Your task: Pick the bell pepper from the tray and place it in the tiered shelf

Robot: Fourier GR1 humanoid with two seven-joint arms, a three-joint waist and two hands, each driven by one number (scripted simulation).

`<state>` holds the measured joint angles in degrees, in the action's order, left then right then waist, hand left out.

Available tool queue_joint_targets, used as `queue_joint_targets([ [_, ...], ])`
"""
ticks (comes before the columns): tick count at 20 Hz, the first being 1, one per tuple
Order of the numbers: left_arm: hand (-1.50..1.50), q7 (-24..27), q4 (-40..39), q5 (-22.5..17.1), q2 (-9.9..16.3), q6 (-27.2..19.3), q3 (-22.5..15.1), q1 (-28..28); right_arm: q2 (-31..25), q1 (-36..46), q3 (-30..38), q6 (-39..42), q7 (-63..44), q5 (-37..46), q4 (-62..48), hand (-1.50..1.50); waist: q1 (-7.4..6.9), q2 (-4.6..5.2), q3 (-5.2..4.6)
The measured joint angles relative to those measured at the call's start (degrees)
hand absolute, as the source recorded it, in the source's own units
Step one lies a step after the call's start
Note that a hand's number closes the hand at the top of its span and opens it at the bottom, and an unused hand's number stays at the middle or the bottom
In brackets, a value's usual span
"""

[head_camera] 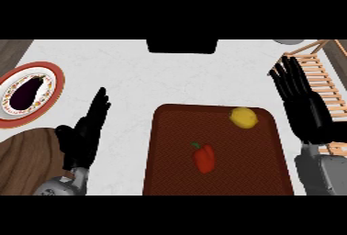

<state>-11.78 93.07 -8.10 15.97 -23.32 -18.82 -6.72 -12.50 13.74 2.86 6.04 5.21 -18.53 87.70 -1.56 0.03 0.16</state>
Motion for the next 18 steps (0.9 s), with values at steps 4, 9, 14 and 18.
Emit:
queue_joint_targets([
  [4, 0.0, 1.5, -1.3, -1.0, 3.7, 2.6, 3.7, 2.6, 4.5, 1.7, -7.6, -7.9, -1.1, 10.4, 2.2, 1.5, 0.23, -0.07, -0.2],
  [9, 0.0, 2.0, -3.6, -2.2, 7.3, 4.4, 6.9, 5.3, 3.3, 0.4, -11.0, -21.4, -4.2, 27.8, -0.7, 1.5, 1.17, -0.23, -0.96],
  [14, 0.0, 2.8, -5.3, -4.8, 9.4, 7.5, 9.6, 6.9, 8.5, -4.8, -19.8, -38.1, -6.9, 43.9, -2.5, -1.5, 1.02, -0.33, -0.7],
  [18, 0.0, 4.4, -6.4, -6.8, 10.9, 10.7, 11.4, 7.9, 11.0, -7.9, -30.7, -48.5, -15.4, 55.2, -3.7, -1.5, 0.95, -0.45, -0.54],
])
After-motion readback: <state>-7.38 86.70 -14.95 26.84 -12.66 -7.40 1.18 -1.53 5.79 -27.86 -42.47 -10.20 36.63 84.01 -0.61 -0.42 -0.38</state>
